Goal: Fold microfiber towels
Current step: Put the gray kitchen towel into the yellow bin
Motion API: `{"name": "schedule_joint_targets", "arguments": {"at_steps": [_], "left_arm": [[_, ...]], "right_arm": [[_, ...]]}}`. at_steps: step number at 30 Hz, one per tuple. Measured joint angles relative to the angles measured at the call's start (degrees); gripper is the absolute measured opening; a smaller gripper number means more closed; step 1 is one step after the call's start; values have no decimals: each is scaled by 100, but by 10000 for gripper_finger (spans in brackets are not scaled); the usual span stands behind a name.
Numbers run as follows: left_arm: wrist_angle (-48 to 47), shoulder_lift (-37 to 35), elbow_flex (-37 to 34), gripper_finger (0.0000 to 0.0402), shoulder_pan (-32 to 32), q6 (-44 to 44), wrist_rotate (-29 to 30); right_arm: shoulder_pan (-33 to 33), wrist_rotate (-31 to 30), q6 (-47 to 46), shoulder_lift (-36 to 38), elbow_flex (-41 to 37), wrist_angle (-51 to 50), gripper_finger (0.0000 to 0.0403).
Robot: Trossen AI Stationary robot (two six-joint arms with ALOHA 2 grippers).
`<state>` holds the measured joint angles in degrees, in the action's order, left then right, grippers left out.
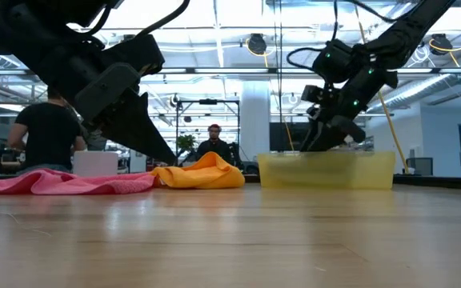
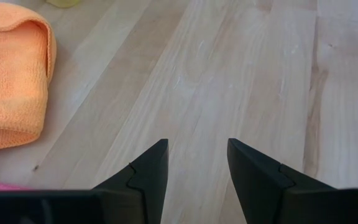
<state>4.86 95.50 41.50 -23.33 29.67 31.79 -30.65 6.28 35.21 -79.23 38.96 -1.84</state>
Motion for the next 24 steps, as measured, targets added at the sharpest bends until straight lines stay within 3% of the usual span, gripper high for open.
{"name": "schedule_joint_targets", "arguments": {"at_steps": [10, 15, 19, 24], "left_arm": [[264, 0, 0, 168, 0, -100, 4], [556, 0, 0, 168, 0, -356, 4], [645, 0, 0, 168, 69, -391, 5], [1015, 196, 2, 168, 406, -506, -261]], "right_arm": [[-240, 149, -1379, 312, 0, 427, 107], [-650, -331, -1869, -157, 2, 1033, 55], [-953, -337, -2115, -770, 2, 1879, 9], [-1072, -306, -2236, -1335, 27, 2399, 9]]}}
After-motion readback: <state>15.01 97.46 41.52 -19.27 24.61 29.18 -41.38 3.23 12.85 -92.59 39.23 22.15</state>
